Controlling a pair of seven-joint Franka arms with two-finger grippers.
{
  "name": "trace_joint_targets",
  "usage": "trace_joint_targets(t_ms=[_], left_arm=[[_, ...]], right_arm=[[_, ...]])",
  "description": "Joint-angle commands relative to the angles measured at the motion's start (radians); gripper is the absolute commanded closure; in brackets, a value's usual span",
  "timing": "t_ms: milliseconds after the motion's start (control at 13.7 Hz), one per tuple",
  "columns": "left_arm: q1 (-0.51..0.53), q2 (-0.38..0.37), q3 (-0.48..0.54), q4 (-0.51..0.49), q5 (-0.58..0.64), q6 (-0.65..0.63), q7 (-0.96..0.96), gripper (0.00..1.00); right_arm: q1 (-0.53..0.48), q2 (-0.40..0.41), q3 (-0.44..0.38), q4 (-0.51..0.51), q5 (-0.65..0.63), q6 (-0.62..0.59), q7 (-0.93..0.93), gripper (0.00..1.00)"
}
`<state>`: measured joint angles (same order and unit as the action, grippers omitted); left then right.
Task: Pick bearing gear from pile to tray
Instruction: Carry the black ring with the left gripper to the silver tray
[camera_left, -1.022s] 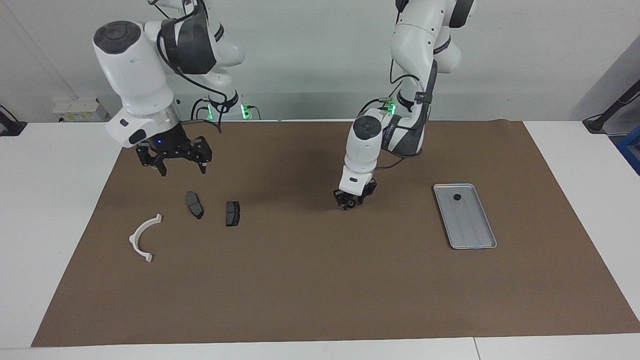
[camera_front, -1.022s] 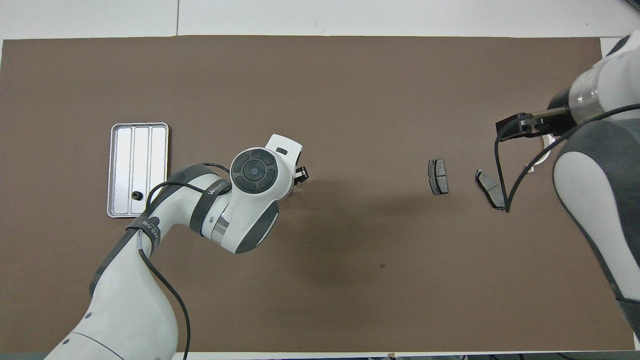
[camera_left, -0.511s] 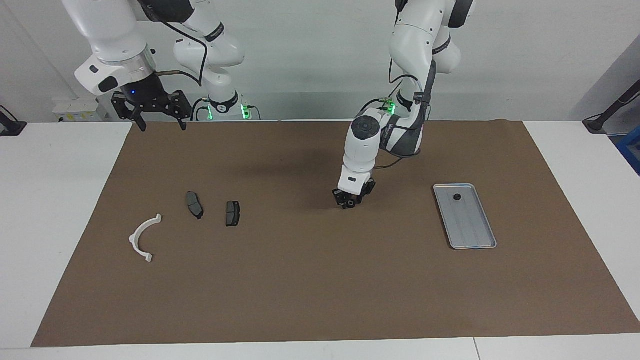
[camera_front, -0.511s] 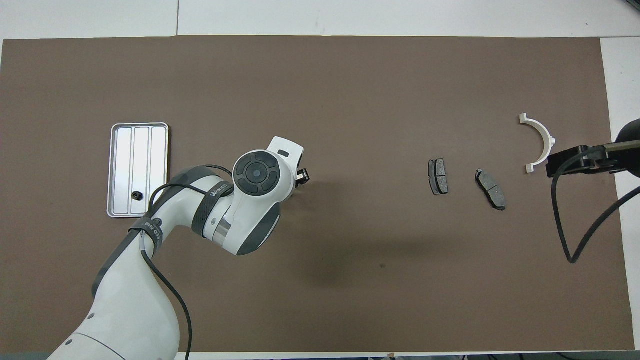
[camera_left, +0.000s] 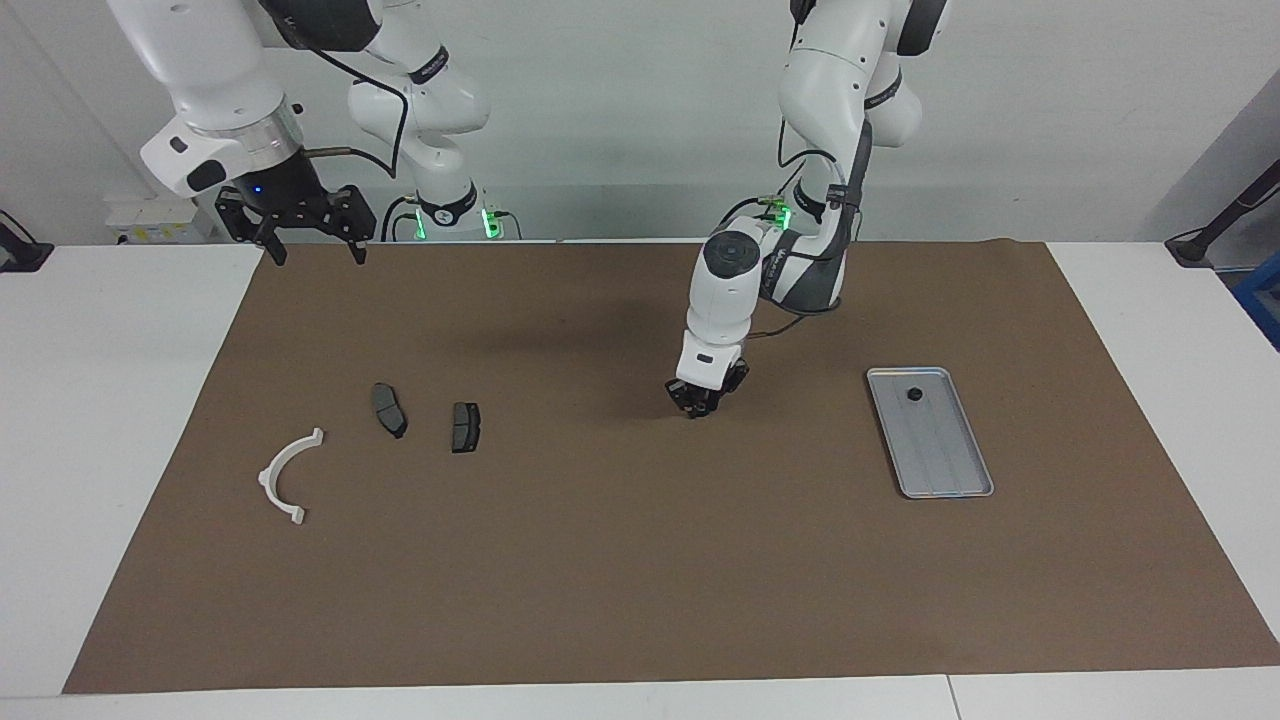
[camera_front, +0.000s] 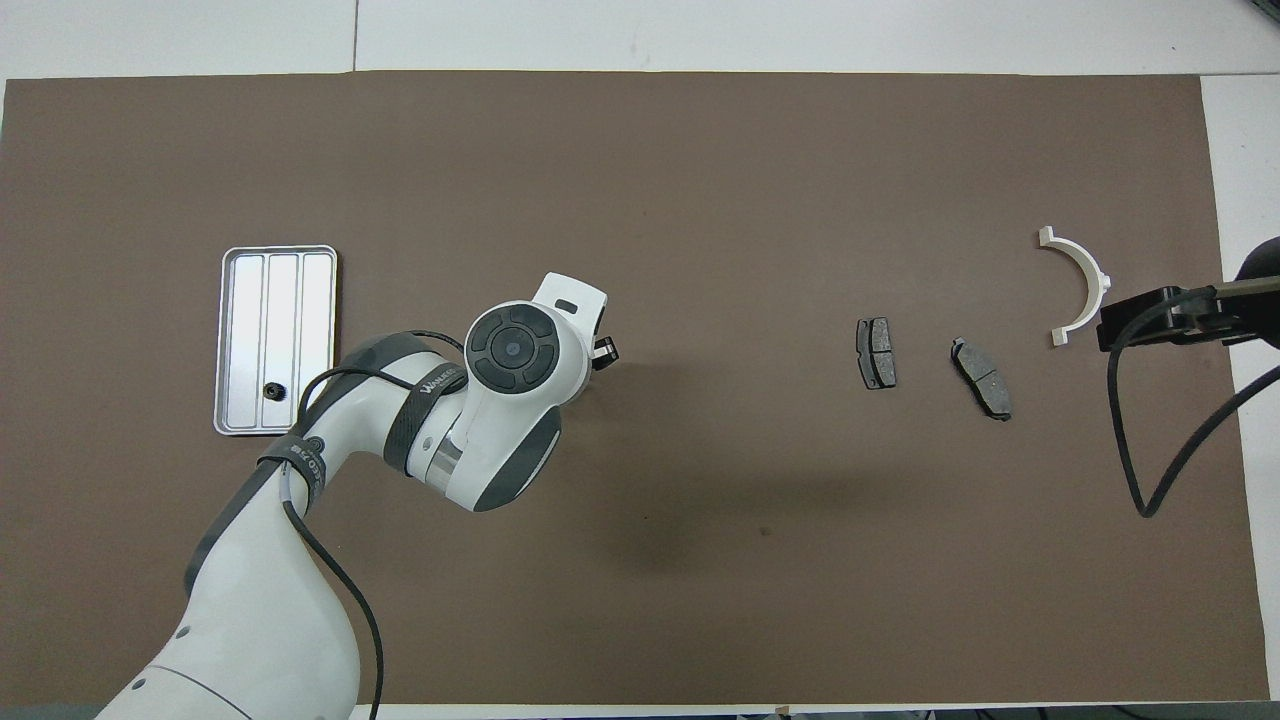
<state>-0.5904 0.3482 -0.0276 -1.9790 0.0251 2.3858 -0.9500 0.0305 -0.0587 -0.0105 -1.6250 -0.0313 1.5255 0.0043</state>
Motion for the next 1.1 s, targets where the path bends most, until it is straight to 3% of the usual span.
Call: trace_joint_targets(t_ms=[0, 146, 365, 730, 1022], left_arm=[[-0.016, -0.008, 0.015, -0.009, 0.027, -0.019, -0.024, 0.88], [0.009, -0.024, 0.020, 0.040, 0.032, -0.109, 0.022, 0.91], [0.160, -0.132, 0.021, 0.031, 0.029, -0.189, 0.231, 0.91], [0.470, -0.137, 0.020, 0.025, 0.021, -0.195, 0.788, 0.91], [0.612, -0.100, 0.020, 0.020, 0.001, -0.178, 1.013, 0.91]], right_arm=[[-0.014, 0.003, 0.012, 0.008, 0.014, 0.013, -0.010, 0.00], [-0.011, 0.005, 0.014, 0.008, 0.013, 0.013, -0.012, 0.00], [-0.007, 0.003, 0.014, 0.008, 0.014, 0.013, -0.012, 0.00], [-0.008, 0.000, 0.014, 0.008, 0.014, 0.013, -0.012, 0.00], [-0.009, -0.010, 0.014, 0.008, 0.016, 0.012, -0.012, 0.00]])
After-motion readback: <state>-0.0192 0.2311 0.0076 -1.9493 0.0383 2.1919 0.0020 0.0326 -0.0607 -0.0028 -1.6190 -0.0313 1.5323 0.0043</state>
